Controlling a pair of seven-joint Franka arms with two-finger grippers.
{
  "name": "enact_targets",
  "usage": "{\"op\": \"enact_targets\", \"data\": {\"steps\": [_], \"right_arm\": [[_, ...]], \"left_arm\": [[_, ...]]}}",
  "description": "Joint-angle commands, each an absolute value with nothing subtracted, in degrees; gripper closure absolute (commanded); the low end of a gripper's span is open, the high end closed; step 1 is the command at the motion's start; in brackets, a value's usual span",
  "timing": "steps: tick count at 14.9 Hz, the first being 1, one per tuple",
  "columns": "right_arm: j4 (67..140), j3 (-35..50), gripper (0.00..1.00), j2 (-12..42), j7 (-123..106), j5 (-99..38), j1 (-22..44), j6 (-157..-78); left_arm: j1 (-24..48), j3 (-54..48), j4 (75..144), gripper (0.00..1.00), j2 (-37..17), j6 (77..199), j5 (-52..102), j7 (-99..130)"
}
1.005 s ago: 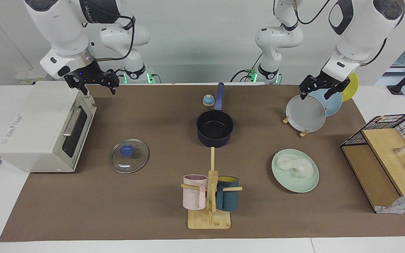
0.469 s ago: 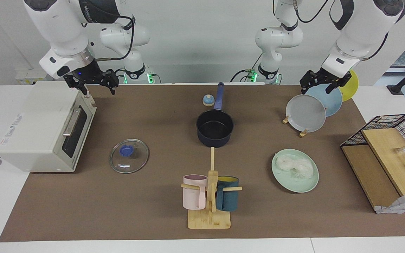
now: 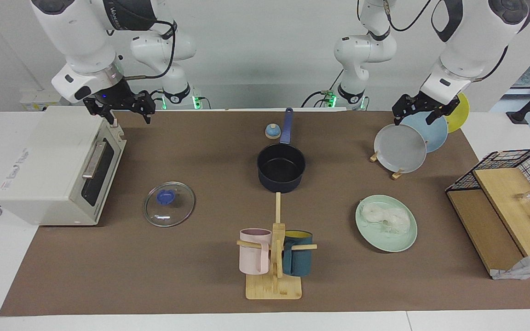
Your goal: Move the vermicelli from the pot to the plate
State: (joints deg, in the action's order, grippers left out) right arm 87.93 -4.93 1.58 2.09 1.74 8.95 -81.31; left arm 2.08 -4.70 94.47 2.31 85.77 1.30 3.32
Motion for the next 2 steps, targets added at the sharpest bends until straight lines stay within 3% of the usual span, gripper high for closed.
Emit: {"op": "enact_targets", "data": {"steps": [1, 2], "right_arm": [[87.8, -4.5, 0.00, 1.1, 3.1, 1.1, 8.1, -80.6], [87.9, -4.5, 0.00, 0.9, 3.1, 1.1, 8.1, -80.6]], "left_arm": [[2.4, -4.8, 93.1, 0.00, 1.6, 85.9, 0.1, 4.0], [2.4, -4.8, 93.3, 0.00, 1.7, 85.9, 0.1, 4.0]]}}
